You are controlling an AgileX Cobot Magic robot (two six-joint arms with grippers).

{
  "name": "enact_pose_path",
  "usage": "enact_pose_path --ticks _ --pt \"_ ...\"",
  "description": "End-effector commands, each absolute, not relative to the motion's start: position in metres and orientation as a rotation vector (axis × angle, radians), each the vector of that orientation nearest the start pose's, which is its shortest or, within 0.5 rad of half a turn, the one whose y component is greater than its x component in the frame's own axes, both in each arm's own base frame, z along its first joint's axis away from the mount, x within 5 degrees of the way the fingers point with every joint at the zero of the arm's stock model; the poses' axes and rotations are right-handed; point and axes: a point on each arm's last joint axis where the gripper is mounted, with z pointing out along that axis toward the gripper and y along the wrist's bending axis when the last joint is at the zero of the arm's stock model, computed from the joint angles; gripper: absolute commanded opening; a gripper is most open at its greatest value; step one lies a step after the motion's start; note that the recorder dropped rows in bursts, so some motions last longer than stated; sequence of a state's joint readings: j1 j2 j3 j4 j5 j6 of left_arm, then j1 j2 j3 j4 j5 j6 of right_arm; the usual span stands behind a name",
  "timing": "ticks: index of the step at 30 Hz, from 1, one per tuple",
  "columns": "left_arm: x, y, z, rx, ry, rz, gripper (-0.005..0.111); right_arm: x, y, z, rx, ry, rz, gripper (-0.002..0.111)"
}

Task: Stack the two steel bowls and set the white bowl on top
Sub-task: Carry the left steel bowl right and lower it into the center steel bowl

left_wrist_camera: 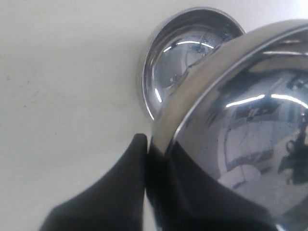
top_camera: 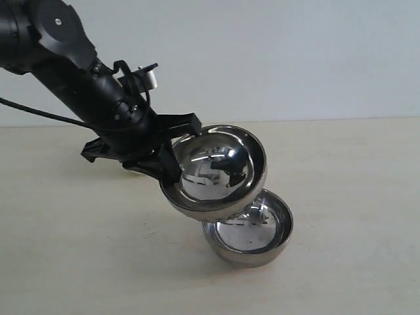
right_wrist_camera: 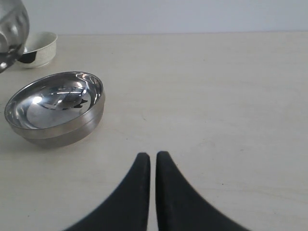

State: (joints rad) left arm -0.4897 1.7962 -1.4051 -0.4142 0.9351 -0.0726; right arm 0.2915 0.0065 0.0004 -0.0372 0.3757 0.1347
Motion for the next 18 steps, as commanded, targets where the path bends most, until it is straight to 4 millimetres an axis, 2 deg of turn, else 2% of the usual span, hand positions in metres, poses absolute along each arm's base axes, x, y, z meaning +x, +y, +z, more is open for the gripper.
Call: enact_pose_path --ticks 1,8,18 --pt "0.327 -0.224 0.249 0.339 2.858 -0.619 0.004 0.051 0.014 0.18 -0.17 1.85 0.253 0.0" --pt "0.344 -0.242 0.223 0.337 2.93 -0.579 0.004 0.051 0.014 0.18 -0.17 1.85 0.253 0.0" --pt "0.358 -0.251 0.201 0.342 2.968 -0.558 0.004 0.051 0.014 0.18 -0.17 1.85 0.253 0.0"
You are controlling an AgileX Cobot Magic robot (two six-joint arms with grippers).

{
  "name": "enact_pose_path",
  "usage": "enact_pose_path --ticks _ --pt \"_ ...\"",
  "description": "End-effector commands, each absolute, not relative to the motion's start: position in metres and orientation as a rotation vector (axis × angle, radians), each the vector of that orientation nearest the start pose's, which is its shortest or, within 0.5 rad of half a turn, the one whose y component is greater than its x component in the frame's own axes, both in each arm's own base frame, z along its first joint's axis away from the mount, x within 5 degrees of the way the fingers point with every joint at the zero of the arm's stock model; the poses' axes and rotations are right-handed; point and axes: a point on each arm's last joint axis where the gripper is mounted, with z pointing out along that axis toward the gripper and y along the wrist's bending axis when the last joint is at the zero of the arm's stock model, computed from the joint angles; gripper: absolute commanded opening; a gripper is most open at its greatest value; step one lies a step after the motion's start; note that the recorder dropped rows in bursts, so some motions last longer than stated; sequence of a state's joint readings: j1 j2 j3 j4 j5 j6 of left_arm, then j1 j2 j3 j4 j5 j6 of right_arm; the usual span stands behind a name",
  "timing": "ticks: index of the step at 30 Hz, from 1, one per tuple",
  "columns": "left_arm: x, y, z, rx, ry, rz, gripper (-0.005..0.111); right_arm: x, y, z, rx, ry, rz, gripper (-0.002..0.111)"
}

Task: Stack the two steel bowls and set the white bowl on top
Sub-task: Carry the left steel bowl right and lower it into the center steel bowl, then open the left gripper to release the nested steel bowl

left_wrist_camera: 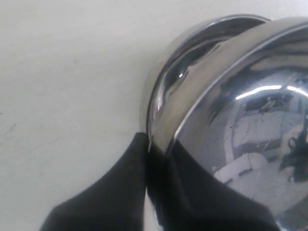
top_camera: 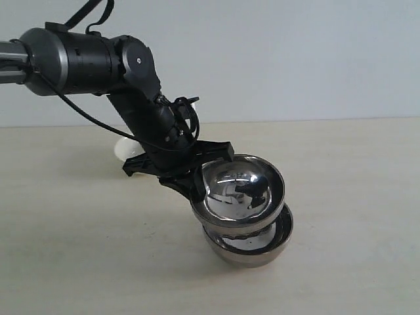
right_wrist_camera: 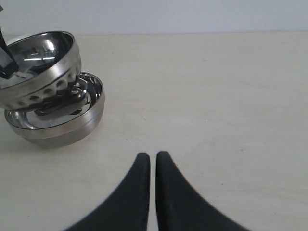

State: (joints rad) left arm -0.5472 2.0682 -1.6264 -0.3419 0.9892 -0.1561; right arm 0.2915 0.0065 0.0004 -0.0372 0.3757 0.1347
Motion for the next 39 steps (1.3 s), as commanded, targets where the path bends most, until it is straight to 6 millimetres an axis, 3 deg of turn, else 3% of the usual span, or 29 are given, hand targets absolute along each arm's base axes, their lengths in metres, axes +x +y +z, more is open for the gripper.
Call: enact_pose_path --ticks 1,17,39 --pt "0.358 -0.251 0.2 0.344 2.97 -0.553 0.004 0.051 0.014 0.18 -0.17 1.85 0.253 0.0" --pt "0.356 -0.26 0.179 0.366 3.014 -0.534 0.004 0.051 0.014 0.18 -0.168 1.848 0.256 0.0" --pt "0.355 -0.262 0.18 0.4 3.008 -0.574 0.004 0.051 0.014 0.18 -0.168 1.85 0.256 0.0"
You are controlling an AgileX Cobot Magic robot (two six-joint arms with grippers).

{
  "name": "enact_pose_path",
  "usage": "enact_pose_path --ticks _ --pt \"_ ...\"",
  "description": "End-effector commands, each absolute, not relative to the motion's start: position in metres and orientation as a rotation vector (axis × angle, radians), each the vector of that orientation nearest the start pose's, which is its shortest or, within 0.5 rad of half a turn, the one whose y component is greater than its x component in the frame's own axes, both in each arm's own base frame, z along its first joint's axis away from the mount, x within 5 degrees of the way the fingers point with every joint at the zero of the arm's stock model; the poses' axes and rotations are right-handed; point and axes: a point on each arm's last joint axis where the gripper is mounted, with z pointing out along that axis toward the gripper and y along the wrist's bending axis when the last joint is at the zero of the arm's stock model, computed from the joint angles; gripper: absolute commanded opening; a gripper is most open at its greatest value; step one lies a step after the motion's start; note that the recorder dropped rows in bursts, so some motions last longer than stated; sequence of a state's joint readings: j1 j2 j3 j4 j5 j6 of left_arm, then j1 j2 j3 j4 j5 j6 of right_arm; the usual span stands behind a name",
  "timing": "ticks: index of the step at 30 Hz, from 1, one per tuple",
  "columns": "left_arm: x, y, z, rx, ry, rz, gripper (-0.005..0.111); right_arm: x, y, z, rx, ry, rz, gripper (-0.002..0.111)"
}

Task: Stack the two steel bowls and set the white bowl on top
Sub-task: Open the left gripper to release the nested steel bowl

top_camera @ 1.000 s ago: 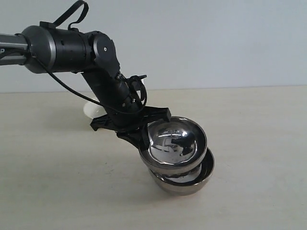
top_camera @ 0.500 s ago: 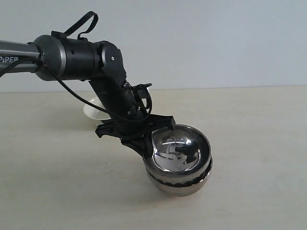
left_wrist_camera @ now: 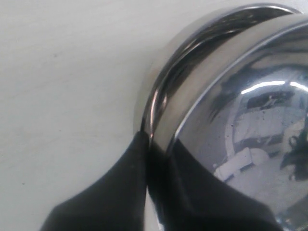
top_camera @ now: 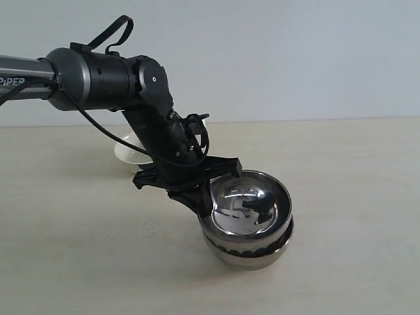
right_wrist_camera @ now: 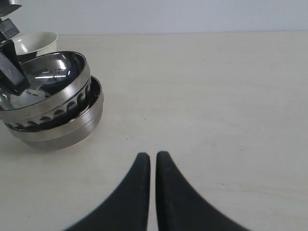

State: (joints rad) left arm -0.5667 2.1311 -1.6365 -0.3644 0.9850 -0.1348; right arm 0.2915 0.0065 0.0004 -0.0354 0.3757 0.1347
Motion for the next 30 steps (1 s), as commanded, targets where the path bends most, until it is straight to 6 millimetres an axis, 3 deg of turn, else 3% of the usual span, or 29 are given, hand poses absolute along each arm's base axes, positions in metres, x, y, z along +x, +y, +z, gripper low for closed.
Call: enact_pose_path --ticks 1,20,23,26,27,30 --pt "0.3552 -0.2616 0.1797 0.4 3.008 -0.574 0.004 0.0511 0.0139 0.1802 -0.168 1.85 0.256 0.0" --pt "0.3542 -0.2625 0.1818 0.461 2.992 -0.595 0.005 0.051 0.0139 0.18 -0.168 1.852 0.256 0.0" --pt "0.3532 -0.2645 0.1826 0.45 2.994 -0.635 0.016 0.051 0.0139 0.18 -0.168 1.852 0.256 0.0" --pt "0.3527 -0.2649 0.1828 0.461 2.995 -0.643 0.046 0.051 0.0139 0.18 -0.168 1.852 0.256 0.0" --pt "0.3524 -0.2648 0.1828 0.463 2.997 -0.643 0.051 0.051 0.0139 0.18 -0.168 1.852 0.256 0.0" --pt "0.3523 -0.2647 0.1837 0.459 2.996 -0.644 0.051 0.051 0.0139 0.18 -0.168 1.852 0.256 0.0"
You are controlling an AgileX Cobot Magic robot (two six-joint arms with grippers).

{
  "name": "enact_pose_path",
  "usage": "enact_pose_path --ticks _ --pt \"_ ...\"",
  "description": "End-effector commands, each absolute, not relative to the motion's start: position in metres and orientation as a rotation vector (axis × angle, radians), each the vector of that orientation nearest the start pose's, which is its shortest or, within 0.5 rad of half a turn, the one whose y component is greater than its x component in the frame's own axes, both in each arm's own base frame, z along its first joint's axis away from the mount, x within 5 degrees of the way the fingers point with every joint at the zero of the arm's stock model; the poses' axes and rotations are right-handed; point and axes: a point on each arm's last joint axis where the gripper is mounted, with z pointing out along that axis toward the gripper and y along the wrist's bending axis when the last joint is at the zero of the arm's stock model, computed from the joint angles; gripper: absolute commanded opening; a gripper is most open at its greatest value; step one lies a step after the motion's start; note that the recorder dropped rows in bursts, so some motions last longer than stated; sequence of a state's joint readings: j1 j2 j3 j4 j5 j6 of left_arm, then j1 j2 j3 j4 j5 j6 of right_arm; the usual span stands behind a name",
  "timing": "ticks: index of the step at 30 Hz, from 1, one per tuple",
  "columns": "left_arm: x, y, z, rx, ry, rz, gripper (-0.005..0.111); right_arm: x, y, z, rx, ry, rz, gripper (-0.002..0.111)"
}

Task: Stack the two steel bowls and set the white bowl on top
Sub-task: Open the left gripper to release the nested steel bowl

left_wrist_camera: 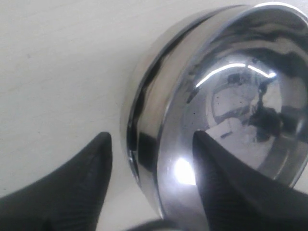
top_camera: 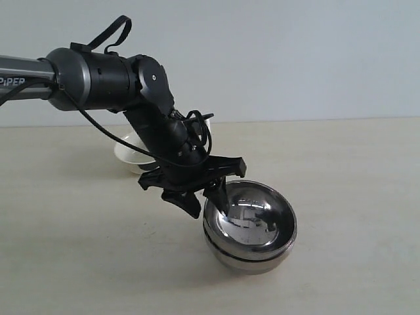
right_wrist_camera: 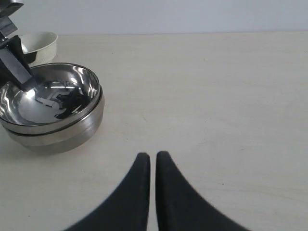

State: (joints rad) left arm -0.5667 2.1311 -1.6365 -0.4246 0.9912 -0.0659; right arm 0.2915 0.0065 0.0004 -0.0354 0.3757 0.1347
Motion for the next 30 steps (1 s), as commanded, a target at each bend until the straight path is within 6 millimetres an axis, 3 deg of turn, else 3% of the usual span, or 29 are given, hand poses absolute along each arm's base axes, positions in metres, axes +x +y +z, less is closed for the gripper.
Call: enact_pose_path --ticks 1,13,15,18,19,20,25,30 --pt "0.351 -0.264 0.186 0.464 3.0 -0.645 0.051 0.051 0.014 0.18 -0.168 1.852 0.256 0.0" --pt "0.342 -0.253 0.24 0.508 2.885 -0.641 0.05 0.051 0.014 0.18 -0.168 1.852 0.256 0.0" --pt "0.341 -0.253 0.242 0.51 2.883 -0.642 0.045 0.051 0.014 0.18 -0.168 1.852 0.256 0.0" --pt "0.341 -0.252 0.238 0.495 2.9 -0.619 0.028 0.051 0.014 0.18 -0.168 1.852 0.256 0.0" --pt "0.341 -0.251 0.238 0.492 2.901 -0.616 0.02 0.051 0.014 0.18 -0.168 1.852 0.256 0.0" --pt "0.341 -0.251 0.236 0.496 2.906 -0.607 0.004 0.051 0.014 0.18 -0.168 1.852 0.256 0.0" --pt "0.344 -0.252 0.234 0.474 2.888 -0.608 0.004 0.051 0.014 0.18 -0.168 1.852 0.256 0.0" --pt "0.347 -0.254 0.22 0.472 2.923 -0.594 0.004 0.051 0.014 0.18 -0.168 1.852 0.256 0.0"
